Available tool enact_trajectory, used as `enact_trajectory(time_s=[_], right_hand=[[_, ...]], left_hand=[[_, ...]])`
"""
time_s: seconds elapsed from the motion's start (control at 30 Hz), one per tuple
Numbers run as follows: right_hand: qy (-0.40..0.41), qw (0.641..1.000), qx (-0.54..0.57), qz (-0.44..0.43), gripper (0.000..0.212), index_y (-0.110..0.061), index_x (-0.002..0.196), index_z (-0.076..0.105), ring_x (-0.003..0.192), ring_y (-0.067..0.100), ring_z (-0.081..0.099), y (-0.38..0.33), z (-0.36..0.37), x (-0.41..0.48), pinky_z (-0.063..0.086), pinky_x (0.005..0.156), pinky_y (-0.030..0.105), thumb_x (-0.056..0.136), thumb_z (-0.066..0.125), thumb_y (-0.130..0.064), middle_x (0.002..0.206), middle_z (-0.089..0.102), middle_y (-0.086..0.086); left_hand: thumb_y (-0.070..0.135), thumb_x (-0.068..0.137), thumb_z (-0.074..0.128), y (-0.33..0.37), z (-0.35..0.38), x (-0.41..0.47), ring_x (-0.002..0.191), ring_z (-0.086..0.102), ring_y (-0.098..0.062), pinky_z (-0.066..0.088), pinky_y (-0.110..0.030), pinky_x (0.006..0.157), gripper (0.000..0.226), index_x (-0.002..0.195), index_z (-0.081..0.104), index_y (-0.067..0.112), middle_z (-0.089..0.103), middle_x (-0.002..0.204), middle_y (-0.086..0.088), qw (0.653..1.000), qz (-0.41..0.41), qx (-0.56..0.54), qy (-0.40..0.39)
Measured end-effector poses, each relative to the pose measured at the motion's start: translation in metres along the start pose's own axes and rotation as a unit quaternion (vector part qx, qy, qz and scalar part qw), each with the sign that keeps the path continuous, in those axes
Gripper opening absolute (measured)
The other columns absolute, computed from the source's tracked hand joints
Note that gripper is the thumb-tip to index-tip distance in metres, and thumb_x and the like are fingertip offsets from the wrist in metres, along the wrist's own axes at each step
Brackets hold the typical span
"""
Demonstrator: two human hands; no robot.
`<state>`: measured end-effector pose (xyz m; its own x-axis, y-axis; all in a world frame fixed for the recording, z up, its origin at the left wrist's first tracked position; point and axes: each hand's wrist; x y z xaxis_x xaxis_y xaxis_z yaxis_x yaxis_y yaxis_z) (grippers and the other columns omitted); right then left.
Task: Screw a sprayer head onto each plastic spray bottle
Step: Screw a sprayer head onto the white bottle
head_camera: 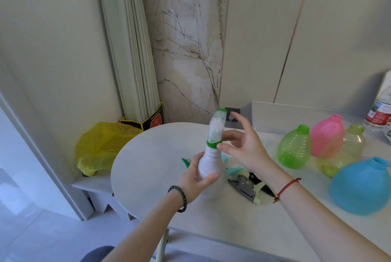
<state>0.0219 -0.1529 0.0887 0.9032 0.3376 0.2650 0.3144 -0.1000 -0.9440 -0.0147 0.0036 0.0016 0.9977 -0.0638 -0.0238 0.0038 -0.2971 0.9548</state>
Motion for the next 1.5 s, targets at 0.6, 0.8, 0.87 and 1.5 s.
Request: enact_trajectory(time_s=[0.6,0.8,0.87,1.5], right_hand=[[-0.032,0.998,0.023,0.042,0.091,-0.039,0.139,0.019,0.1,0.008,0.064,0.005,0.001,0.005,0.041,0.1,0.035,0.072,0.074,-0.012,0.09,0.074,-0.012],[0.009,0.999,-0.045,0.016,0.092,-0.044,0.129,0.026,0.087,-0.004,0.056,-0.002,0.012,0.006,0.04,0.074,0.014,0.059,0.083,-0.025,0.094,0.061,-0.007],[-0.032,0.999,-0.016,0.037,0.092,-0.041,0.137,0.019,0.102,0.002,0.057,-0.002,0.011,0.006,0.041,0.088,0.021,0.067,0.077,-0.025,0.105,0.065,-0.005],[0.005,0.999,-0.054,-0.002,0.067,-0.052,0.102,0.041,0.088,0.0,0.064,0.002,0.01,0.001,0.047,0.096,0.034,0.067,0.077,-0.008,0.093,0.07,-0.006]], left_hand=[[0.041,0.078,0.061,0.004,0.001,-0.001,0.104,0.051,-0.011,0.042,-0.022,0.086,0.067,0.131,0.02,0.037,0.05,0.111,0.014,1.0,-0.005,0.0,0.001],[0.039,0.079,0.061,0.004,0.002,-0.003,0.111,0.05,-0.013,0.041,-0.026,0.093,0.067,0.131,0.02,0.037,0.049,0.118,0.01,1.0,-0.001,0.001,-0.002],[0.041,0.078,0.061,0.003,0.002,-0.002,0.11,0.05,-0.012,0.04,-0.026,0.092,0.068,0.132,0.019,0.037,0.049,0.117,0.013,1.0,-0.002,-0.003,0.001],[0.043,0.078,0.061,0.002,0.003,-0.001,0.11,0.048,-0.015,0.039,-0.026,0.092,0.071,0.133,0.018,0.036,0.047,0.12,0.007,1.0,-0.007,0.006,0.003]])
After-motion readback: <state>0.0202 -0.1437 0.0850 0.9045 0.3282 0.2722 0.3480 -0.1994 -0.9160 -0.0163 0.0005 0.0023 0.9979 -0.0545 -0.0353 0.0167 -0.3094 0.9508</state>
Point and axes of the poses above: each hand's wrist, its own x-axis towards the middle knuckle, its own z-axis out of the palm, y = z × x
